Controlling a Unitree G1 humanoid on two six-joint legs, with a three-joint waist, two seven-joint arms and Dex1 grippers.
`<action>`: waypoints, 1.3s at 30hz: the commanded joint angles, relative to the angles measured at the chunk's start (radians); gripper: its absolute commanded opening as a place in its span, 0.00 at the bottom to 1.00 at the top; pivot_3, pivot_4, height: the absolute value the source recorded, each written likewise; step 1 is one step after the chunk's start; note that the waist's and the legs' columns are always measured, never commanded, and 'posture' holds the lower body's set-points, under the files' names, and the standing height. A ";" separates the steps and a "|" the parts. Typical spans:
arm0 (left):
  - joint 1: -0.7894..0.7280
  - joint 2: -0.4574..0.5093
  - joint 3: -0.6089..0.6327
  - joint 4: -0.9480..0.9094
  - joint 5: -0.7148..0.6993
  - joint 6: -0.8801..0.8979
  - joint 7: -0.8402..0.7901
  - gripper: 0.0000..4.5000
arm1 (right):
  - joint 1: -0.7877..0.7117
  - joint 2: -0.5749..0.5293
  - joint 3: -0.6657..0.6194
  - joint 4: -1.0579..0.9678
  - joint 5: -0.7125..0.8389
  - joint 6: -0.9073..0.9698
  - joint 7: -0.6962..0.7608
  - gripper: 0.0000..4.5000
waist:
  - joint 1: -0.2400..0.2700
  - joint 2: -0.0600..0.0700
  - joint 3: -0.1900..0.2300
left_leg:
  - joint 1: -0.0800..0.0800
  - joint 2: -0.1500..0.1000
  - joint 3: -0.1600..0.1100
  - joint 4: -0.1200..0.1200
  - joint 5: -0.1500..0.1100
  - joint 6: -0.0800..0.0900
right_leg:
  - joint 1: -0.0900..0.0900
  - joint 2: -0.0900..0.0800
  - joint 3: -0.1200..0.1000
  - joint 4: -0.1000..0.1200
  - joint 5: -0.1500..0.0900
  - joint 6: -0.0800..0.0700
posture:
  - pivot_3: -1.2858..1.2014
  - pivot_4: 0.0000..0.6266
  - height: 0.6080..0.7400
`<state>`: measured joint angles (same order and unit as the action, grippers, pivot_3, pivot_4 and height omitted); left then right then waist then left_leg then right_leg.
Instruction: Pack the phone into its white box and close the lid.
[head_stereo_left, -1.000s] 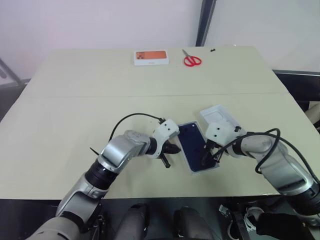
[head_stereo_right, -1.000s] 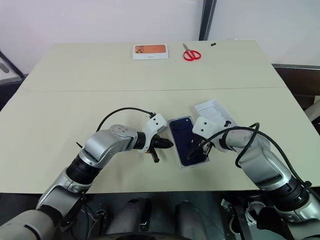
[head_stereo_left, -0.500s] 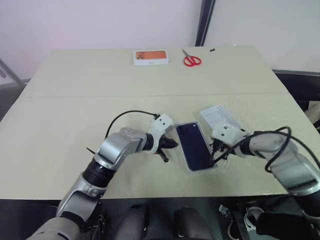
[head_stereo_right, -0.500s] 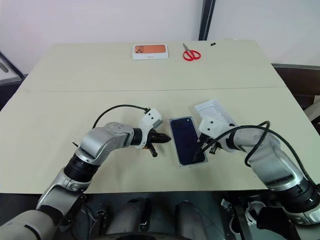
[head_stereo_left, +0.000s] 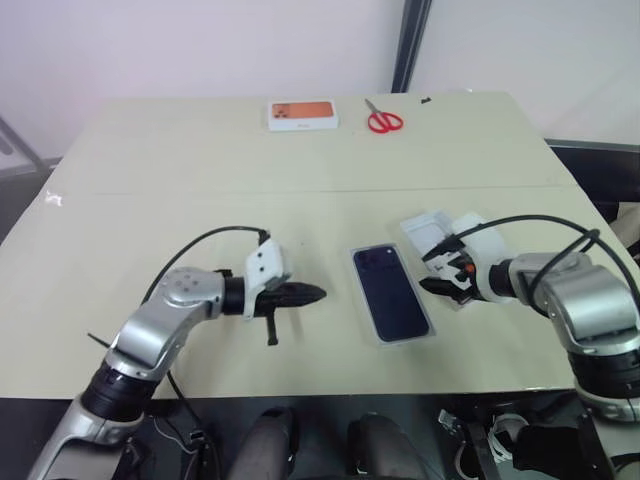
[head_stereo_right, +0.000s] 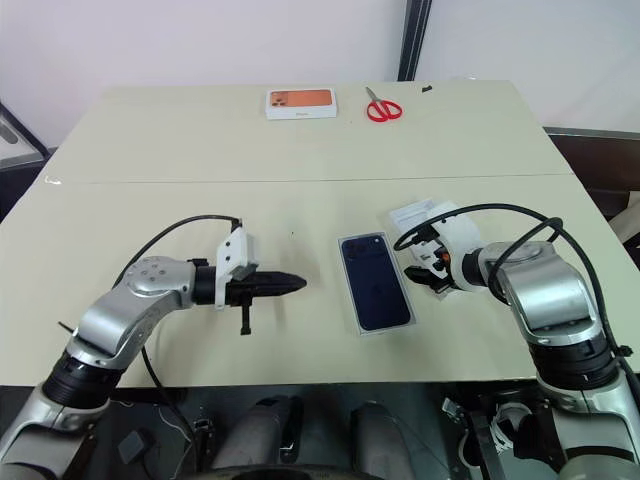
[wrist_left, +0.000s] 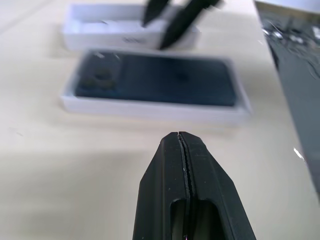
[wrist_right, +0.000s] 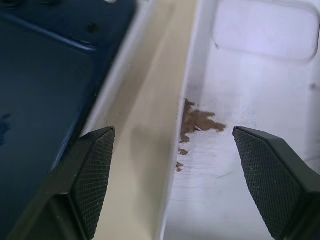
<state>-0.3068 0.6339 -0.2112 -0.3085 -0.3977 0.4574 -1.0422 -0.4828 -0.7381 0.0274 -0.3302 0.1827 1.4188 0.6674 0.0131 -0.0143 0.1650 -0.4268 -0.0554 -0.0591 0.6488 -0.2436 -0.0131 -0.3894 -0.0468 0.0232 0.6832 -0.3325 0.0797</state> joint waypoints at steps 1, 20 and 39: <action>0.008 0.013 0.040 -0.047 -0.020 -0.042 -0.019 0.00 | -0.025 0.002 -0.008 0.007 0.012 0.001 -0.036 0.58 | -0.001 0.000 0.000 | 0.000 0.000 0.000 0.000 0.000 0.000 | 0.000 0.000 0.000 0.000 0.000 0.000 | 0.52 0.24 1.00; 0.106 0.029 0.207 0.027 -0.008 -0.043 0.120 0.00 | -0.161 0.261 -0.438 0.023 0.833 0.196 -0.216 0.01 | -0.009 0.000 0.000 | 0.000 0.000 0.000 -0.001 -0.001 0.001 | 0.000 0.001 0.000 0.001 0.000 0.000 | 0.52 0.24 1.00; -0.018 -0.080 0.098 0.098 0.060 -0.072 0.161 0.00 | 0.250 0.322 -0.041 -0.123 1.790 -0.508 -1.257 0.20 | -0.024 0.000 0.000 | 0.000 0.000 0.000 0.001 -0.001 0.003 | 0.001 0.001 -0.001 0.001 0.000 0.001 | 0.52 0.24 1.00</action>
<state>-0.2992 0.5621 -0.1002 -0.2008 -0.3469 0.4041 -0.8825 -0.2242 -0.4122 0.0229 -0.4379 1.9550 0.9194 -0.5677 -0.0109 -0.0148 0.1649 -0.4269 -0.0550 -0.0590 0.6501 -0.2447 -0.0100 -0.3880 -0.0458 0.0224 0.6841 -0.3326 0.0805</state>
